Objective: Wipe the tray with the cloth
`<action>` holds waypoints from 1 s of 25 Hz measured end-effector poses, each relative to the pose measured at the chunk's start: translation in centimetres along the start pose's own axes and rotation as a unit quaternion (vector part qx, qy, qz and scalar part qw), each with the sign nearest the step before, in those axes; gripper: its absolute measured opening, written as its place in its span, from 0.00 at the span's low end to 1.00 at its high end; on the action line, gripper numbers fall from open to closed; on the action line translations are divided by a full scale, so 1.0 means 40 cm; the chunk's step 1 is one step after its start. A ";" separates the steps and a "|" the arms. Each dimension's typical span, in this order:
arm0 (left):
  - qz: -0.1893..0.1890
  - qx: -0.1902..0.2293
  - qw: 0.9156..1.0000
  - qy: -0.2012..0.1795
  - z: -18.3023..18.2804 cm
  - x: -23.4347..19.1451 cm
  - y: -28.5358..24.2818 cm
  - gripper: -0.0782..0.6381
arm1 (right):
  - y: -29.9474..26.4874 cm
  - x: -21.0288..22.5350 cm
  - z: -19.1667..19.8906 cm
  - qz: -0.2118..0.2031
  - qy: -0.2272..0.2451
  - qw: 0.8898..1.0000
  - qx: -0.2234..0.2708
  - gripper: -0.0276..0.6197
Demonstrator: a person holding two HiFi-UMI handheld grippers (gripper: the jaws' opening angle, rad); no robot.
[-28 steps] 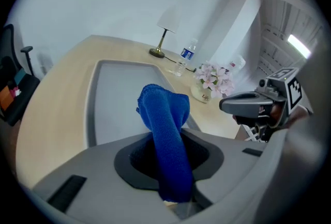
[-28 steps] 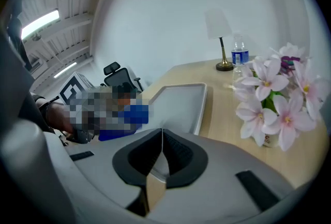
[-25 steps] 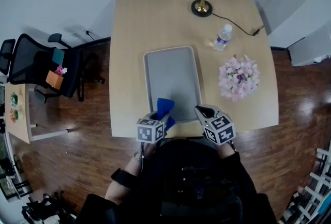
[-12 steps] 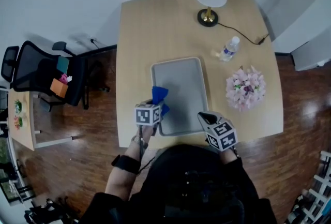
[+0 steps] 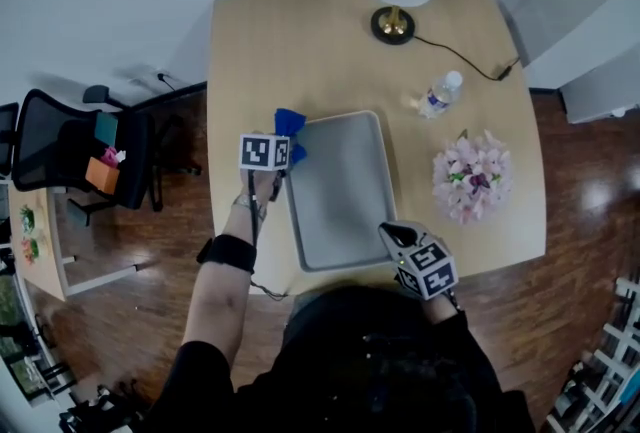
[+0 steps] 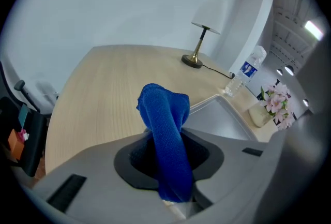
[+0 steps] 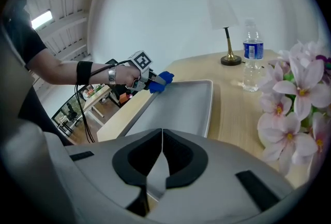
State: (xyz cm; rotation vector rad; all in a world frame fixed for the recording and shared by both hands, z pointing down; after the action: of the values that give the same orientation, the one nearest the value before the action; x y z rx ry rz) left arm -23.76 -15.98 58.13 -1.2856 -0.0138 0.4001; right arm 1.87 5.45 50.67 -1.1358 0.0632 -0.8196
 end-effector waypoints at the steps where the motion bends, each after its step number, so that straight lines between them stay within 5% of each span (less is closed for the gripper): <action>1: -0.001 -0.004 1.000 -0.001 -0.004 -0.005 -0.009 0.26 | -0.004 -0.003 -0.004 -0.002 0.001 1.000 -0.002 0.07; 13: 0.006 -0.004 1.000 0.007 0.052 0.038 -0.028 0.26 | -0.018 -0.020 -0.016 -0.009 0.006 1.000 -0.005 0.07; 25: 0.030 -0.033 0.999 0.007 0.317 0.191 0.005 0.26 | 0.001 -0.038 0.020 0.000 -0.010 1.000 0.009 0.07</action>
State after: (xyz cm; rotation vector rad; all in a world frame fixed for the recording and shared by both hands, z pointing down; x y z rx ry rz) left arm -19.64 -1.88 60.01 -1.3565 0.0228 0.4453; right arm 1.17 7.00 50.48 -1.1273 0.0395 -0.8085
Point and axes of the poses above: the fingertips, and each gripper's own axes: y backward along the fingers, x to its right, z out of its underside, the point moved 4 cm from there along y, backward along the fingers, and after that the axes turned 14 degrees about -x, right-handed, at the moved point
